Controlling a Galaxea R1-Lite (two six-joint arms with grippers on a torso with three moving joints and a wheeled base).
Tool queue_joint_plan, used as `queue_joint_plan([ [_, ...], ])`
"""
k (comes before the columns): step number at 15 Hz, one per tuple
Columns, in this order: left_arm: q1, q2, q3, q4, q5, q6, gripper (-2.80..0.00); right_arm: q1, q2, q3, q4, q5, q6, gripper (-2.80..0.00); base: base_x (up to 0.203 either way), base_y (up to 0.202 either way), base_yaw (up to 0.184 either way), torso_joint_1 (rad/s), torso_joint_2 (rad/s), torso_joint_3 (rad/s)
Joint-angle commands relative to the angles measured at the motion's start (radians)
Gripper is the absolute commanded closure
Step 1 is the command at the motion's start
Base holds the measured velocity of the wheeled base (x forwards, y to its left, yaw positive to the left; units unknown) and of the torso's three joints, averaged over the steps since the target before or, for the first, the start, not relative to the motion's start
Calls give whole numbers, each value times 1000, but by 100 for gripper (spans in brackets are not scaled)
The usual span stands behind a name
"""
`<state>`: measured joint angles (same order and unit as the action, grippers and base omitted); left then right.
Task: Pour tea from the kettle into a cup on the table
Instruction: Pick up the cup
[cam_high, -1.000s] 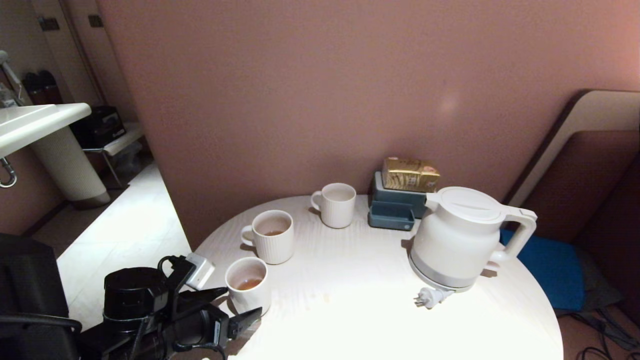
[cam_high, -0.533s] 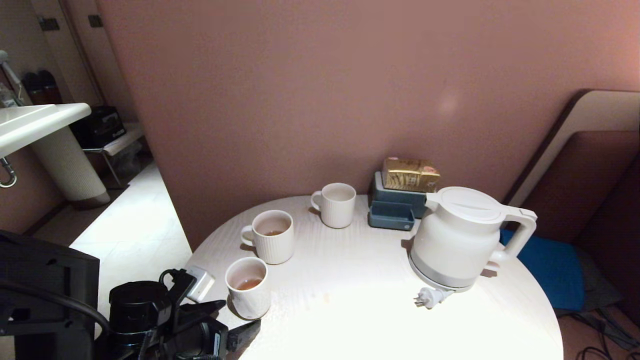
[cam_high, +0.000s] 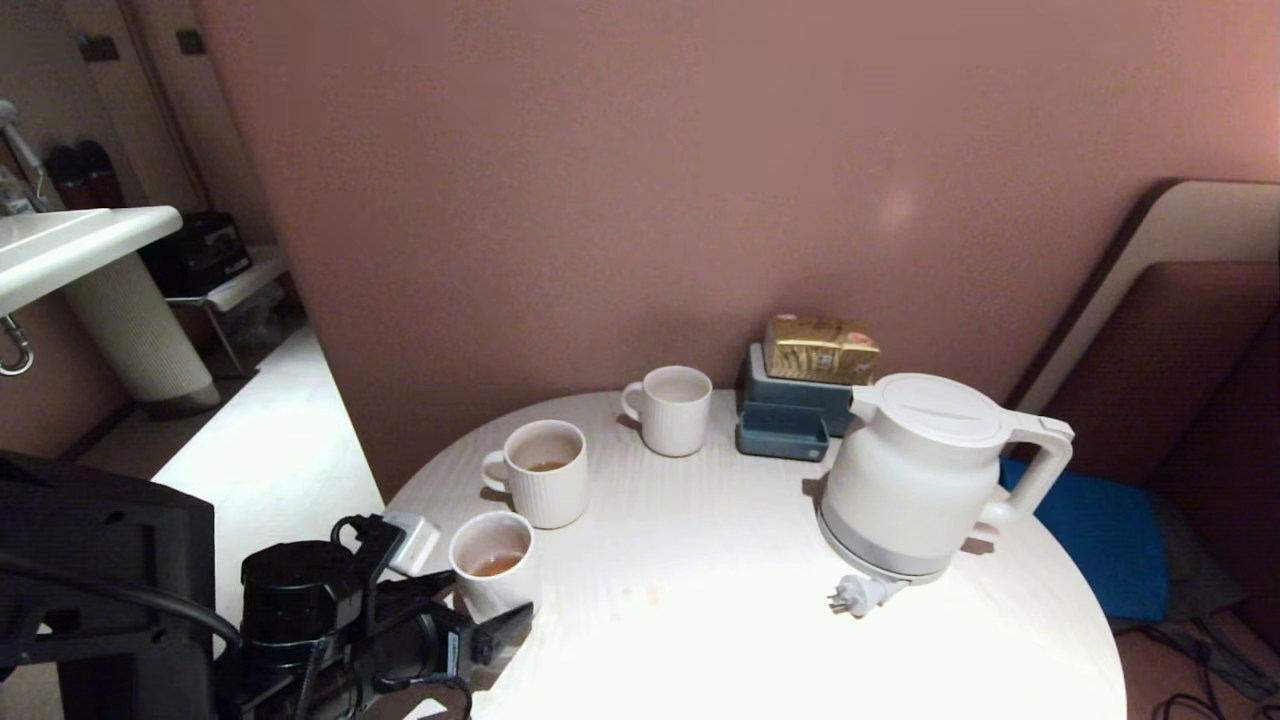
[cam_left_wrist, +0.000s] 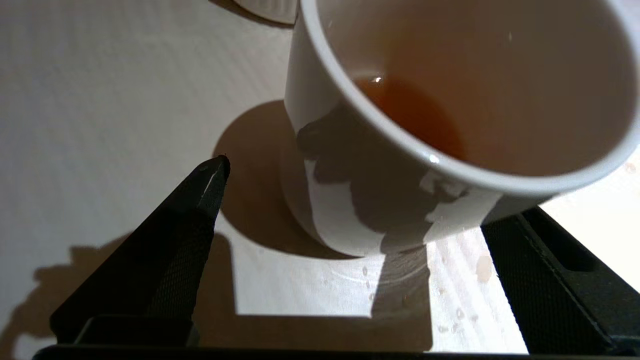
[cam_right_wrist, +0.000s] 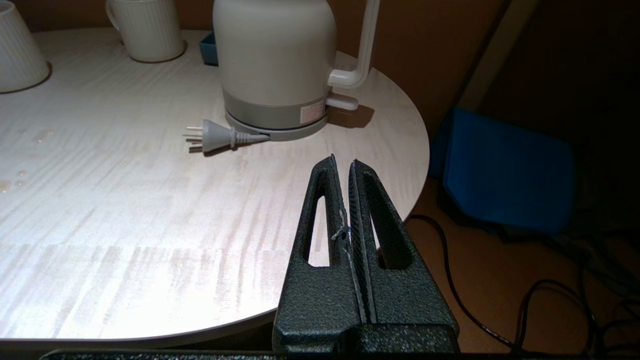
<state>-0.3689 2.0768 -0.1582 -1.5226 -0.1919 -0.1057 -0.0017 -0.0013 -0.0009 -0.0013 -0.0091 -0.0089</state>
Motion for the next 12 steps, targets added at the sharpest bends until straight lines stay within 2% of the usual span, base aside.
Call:
queue_joint_plan([
  [1,1,3,-11,-47,-1,-2,-280,0,1,0,0,0,0,0,0,0,0,0,0,0],
  [12,-5,29,-68,-47,28,3,-280,0,1,1,0,0,0,0,0,0,0,0,0,0],
])
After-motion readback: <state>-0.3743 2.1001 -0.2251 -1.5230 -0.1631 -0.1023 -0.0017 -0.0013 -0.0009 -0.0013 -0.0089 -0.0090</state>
